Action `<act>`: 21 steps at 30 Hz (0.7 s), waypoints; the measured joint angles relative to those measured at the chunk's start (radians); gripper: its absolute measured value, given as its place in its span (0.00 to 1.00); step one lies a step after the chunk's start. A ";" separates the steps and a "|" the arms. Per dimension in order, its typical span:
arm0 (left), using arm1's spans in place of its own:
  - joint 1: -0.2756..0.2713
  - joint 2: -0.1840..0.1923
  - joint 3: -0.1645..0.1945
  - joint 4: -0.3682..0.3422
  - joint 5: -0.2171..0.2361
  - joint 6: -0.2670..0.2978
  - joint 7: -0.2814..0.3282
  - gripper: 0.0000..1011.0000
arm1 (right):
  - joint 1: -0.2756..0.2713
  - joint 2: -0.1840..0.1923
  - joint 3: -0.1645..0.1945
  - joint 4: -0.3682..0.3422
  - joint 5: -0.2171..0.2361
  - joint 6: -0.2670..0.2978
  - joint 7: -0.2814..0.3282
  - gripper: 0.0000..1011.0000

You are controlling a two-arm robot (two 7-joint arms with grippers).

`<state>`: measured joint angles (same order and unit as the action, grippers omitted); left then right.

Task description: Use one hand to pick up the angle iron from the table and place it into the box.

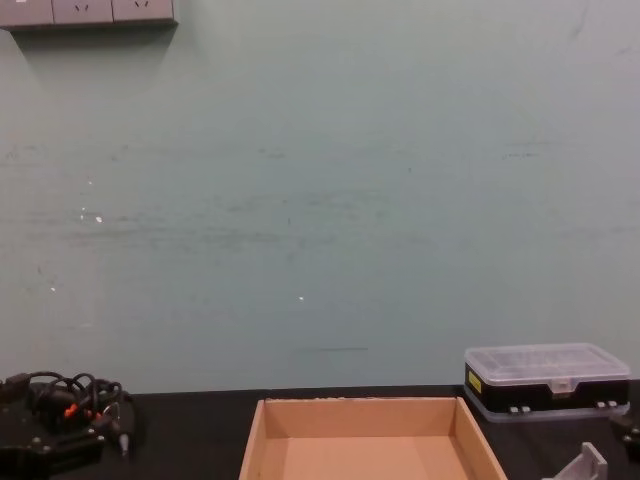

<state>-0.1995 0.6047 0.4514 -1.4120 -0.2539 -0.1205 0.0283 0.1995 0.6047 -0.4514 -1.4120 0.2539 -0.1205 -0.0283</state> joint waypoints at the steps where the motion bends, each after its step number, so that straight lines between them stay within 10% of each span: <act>1: 0.000 0.000 0.000 0.000 0.000 0.000 0.000 0.99 | 0.000 0.000 0.000 0.000 0.000 0.000 0.000 0.99; 21: 0.000 0.000 0.000 0.000 0.000 0.000 0.000 0.99 | 0.000 0.000 0.000 0.000 0.000 0.000 0.000 0.99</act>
<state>-0.1995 0.6047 0.4513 -1.4119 -0.2538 -0.1205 0.0283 0.1995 0.6047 -0.4514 -1.4120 0.2539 -0.1205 -0.0283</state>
